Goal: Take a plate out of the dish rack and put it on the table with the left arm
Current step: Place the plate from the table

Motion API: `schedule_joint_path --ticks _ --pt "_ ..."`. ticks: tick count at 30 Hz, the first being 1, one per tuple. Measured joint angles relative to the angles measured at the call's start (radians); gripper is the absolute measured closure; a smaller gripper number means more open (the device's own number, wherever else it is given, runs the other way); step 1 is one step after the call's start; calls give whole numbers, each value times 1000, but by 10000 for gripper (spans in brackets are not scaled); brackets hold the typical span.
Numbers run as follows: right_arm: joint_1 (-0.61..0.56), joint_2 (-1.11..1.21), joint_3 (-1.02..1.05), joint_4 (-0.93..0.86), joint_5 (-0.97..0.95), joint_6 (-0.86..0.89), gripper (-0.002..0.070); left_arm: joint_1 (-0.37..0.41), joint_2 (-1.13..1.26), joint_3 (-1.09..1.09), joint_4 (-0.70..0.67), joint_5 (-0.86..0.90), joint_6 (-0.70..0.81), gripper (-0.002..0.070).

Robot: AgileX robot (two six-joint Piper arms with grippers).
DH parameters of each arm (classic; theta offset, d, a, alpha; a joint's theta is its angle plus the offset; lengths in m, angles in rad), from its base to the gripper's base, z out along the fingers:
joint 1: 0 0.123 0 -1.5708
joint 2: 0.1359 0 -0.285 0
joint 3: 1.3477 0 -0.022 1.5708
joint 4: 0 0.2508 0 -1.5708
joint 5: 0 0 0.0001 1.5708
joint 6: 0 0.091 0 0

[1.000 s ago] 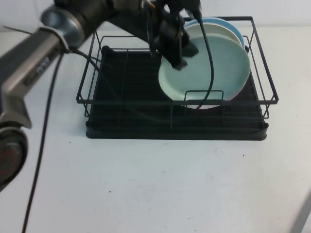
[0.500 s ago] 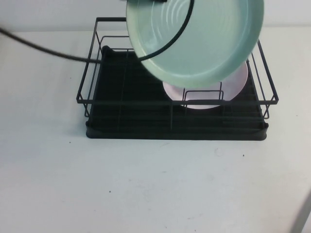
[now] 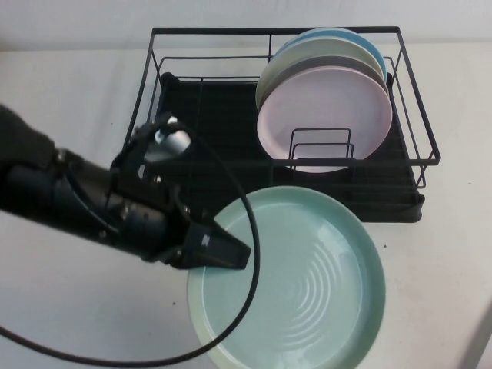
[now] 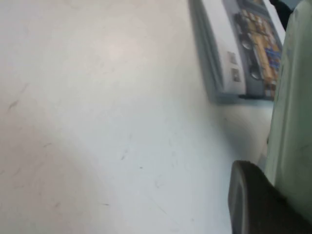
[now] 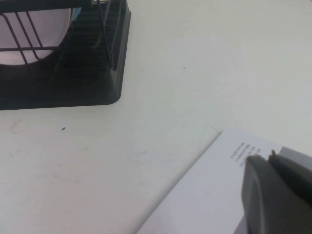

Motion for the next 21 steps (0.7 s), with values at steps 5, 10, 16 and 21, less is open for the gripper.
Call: schedule_joint_path --ticks 5,10,16,21 --pt "0 0 0 0 0 0 696 0 48 212 -215 -187 127 590" --pt "0 0 0 0 0 0 696 0 190 242 -406 -228 273 590" --pt "0 0 0 0 0 0 696 40 352 242 -597 -257 461 591" --pt "0 0 0 0 0 0 696 101 386 242 -633 -271 587 590"
